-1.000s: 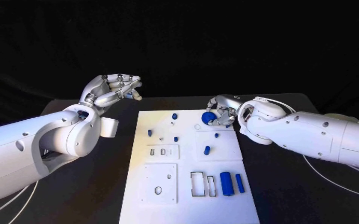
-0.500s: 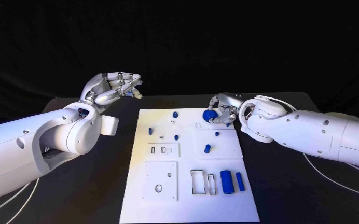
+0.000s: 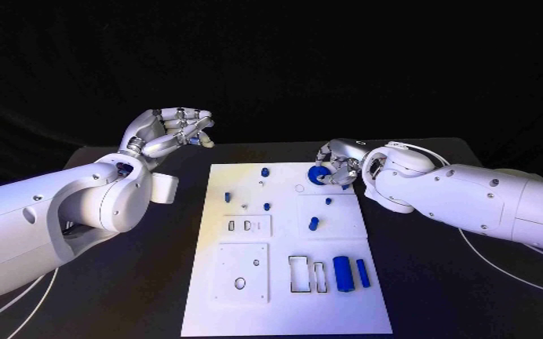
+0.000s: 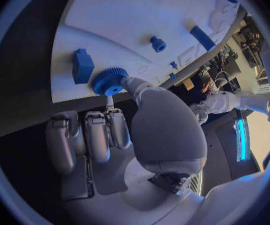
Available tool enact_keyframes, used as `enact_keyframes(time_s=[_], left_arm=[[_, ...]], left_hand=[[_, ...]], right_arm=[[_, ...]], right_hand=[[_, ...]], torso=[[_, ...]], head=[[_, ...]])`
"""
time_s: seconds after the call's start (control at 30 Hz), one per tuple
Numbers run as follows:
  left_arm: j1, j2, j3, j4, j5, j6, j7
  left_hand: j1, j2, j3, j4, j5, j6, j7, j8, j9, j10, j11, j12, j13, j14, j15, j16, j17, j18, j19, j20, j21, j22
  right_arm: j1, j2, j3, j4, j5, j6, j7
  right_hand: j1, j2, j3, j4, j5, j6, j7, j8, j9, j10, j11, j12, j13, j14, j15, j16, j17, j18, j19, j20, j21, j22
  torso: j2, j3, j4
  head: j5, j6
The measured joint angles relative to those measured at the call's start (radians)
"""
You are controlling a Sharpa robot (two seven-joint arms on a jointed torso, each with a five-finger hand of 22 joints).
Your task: Assemble the parts on the task board
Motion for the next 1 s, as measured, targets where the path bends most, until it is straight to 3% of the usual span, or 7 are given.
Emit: enact_keyframes(time_s=[0.23, 0.43, 0.57, 1.0], left_arm=[[0.000, 0.001, 0.000, -0.003, 0.000, 0.001, -0.001], [0.000, 0.002, 0.000, -0.004, 0.000, 0.001, -0.002], [0.000, 0.002, 0.000, -0.005, 0.000, 0.002, -0.002], [0.000, 0.006, 0.000, -0.007, 0.000, 0.003, -0.003]], left_hand=[[0.000, 0.000, 0.000, 0.000, 0.000, 0.000, 0.000, 0.000, 0.000, 0.000, 0.000, 0.000, 0.000, 0.000, 0.000, 0.000, 0.001, 0.000, 0.000, 0.000, 0.004, 0.001], [0.000, 0.000, 0.000, 0.000, 0.000, 0.000, 0.000, 0.000, 0.000, 0.000, 0.000, 0.000, 0.000, 0.000, 0.000, 0.000, 0.001, 0.000, 0.000, 0.000, 0.004, 0.001], [0.000, 0.000, 0.003, -0.003, 0.000, 0.000, 0.000, 0.000, 0.000, 0.000, 0.000, -0.004, 0.000, 0.000, 0.000, 0.000, 0.002, 0.000, -0.002, -0.002, 0.004, 0.001], [0.000, 0.000, 0.003, -0.003, 0.000, 0.000, 0.000, 0.000, 0.001, 0.000, 0.000, -0.004, 0.000, 0.000, 0.000, 0.000, 0.002, 0.000, -0.004, -0.004, 0.004, 0.002]], right_arm=[[0.000, -0.001, 0.000, -0.001, 0.002, 0.002, 0.008], [-0.004, -0.005, -0.002, 0.016, -0.027, -0.012, 0.012], [-0.009, -0.006, -0.004, 0.042, -0.075, -0.043, 0.014], [-0.009, 0.015, -0.003, 0.144, -0.249, -0.166, 0.008]], right_hand=[[-0.008, 0.002, 0.028, -0.010, -0.004, 0.004, 0.000, -0.011, -0.007, 0.000, 0.000, 0.000, 0.000, 0.000, 0.000, 0.000, 0.000, 0.000, 0.000, 0.000, 0.000, 0.000], [-0.009, 0.001, 0.059, -0.041, -0.009, 0.018, 0.007, -0.019, -0.014, 0.004, -0.004, 0.006, 0.000, 0.000, 0.000, 0.004, 0.000, 0.000, 0.000, 0.000, 0.000, 0.000], [-0.005, -0.003, 0.074, -0.056, -0.009, 0.025, 0.014, -0.018, -0.014, 0.009, -0.009, 0.012, 0.000, 0.000, 0.000, 0.004, 0.000, 0.000, 0.000, 0.000, 0.000, 0.000], [-0.022, -0.021, 0.082, -0.064, -0.027, 0.043, 0.014, -0.010, -0.014, 0.012, -0.012, 0.016, 0.000, 0.000, -0.008, 0.004, 0.000, 0.000, 0.004, -0.004, 0.000, 0.000]], torso=[[0.000, 0.0001, 0.0000], [0.000, 0.0002, -0.0002], [0.000, 0.0003, -0.0004], [0.000, -0.0006, 0.0014]], head=[[0.001, 0.000], [0.000, 0.001], [0.000, 0.002], [0.003, 0.006]])
